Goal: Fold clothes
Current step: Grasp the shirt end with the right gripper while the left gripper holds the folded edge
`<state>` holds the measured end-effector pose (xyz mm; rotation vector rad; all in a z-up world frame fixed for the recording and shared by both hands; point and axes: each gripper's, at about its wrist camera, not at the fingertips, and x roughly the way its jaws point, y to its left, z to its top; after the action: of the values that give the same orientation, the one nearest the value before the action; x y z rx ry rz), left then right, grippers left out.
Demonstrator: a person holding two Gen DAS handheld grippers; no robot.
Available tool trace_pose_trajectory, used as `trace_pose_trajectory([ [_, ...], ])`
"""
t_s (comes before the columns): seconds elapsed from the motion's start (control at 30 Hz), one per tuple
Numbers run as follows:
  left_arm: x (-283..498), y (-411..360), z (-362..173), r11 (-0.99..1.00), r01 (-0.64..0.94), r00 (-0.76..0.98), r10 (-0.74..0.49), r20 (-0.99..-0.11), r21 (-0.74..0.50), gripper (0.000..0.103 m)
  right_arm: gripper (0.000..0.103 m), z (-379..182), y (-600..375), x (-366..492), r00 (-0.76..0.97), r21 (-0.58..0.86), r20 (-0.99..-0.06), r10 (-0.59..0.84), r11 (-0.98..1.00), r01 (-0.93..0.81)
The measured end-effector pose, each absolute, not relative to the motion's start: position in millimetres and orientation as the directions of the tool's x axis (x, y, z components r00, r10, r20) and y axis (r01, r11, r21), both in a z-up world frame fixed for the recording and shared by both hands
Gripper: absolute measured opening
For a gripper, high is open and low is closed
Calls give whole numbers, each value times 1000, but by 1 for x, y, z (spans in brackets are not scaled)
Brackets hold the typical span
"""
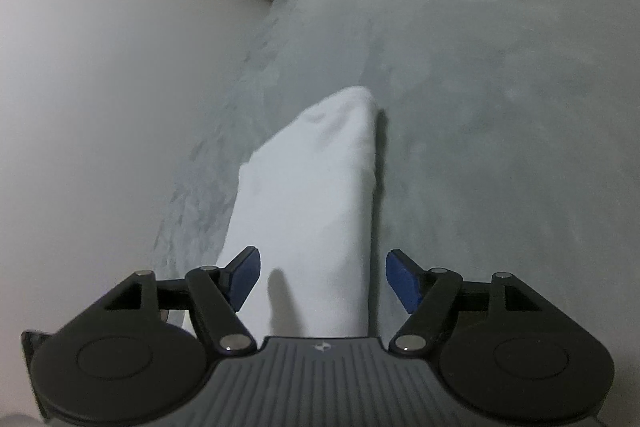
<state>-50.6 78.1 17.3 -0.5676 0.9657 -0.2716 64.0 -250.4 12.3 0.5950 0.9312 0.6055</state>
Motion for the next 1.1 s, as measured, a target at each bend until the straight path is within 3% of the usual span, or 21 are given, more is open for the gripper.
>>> trace_pose_trajectory([
  [0.2, -55, 79, 15, 841, -7, 547, -450, -706, -542, 17, 69, 1, -234, 88, 470, 677, -518, 715, 679, -286],
  [0.23, -55, 79, 16, 842, -5, 547, -449, -706, -540, 17, 60, 2, -230, 89, 473, 658, -524, 708, 690, -303],
  [0.27, -57, 79, 17, 845, -1, 550, -447, -706, -535, 17, 40, 2, -227, 89, 482, 637, -538, 691, 708, -305],
  [0.3, -57, 77, 19, 853, 8, 555, -438, -707, -522, 17, 32, 3, -226, 90, 494, 616, -553, 671, 729, -300],
  [0.37, -60, 72, 25, 871, 32, 570, -419, -707, -491, 17, 21, 6, -223, 89, 511, 590, -555, 656, 744, -314],
  [0.43, -64, 67, 31, 883, 55, 581, -407, -704, -466, 17, 18, 13, -217, 84, 539, 534, -558, 631, 770, -348],
  [0.5, -67, 66, 33, 882, 62, 583, -413, -700, -468, 17, 17, 26, -201, 70, 582, 403, -574, 575, 818, -410],
  [0.63, -70, 68, 32, 882, 51, 572, -410, -711, -468, 16, 16, 48, -148, 28, 704, -48, -562, 434, 832, -552],
  [0.67, -71, 67, 32, 885, 49, 569, -406, -715, -463, 16, 16, 49, -142, 22, 714, -81, -551, 432, 824, -561],
  [0.87, -75, 70, 34, 882, 53, 578, -409, -706, -468, 17, 17, 44, -162, 46, 656, 158, -578, 486, 855, -494],
  [1.0, -73, 69, 33, 876, 44, 575, -416, -705, -481, 17, 22, 29, -189, 70, 584, 430, -568, 580, 814, -390],
  [1.1, -71, 68, 34, 876, 45, 573, -417, -705, -481, 17, 27, 23, -205, 76, 547, 542, -552, 629, 769, -337],
])
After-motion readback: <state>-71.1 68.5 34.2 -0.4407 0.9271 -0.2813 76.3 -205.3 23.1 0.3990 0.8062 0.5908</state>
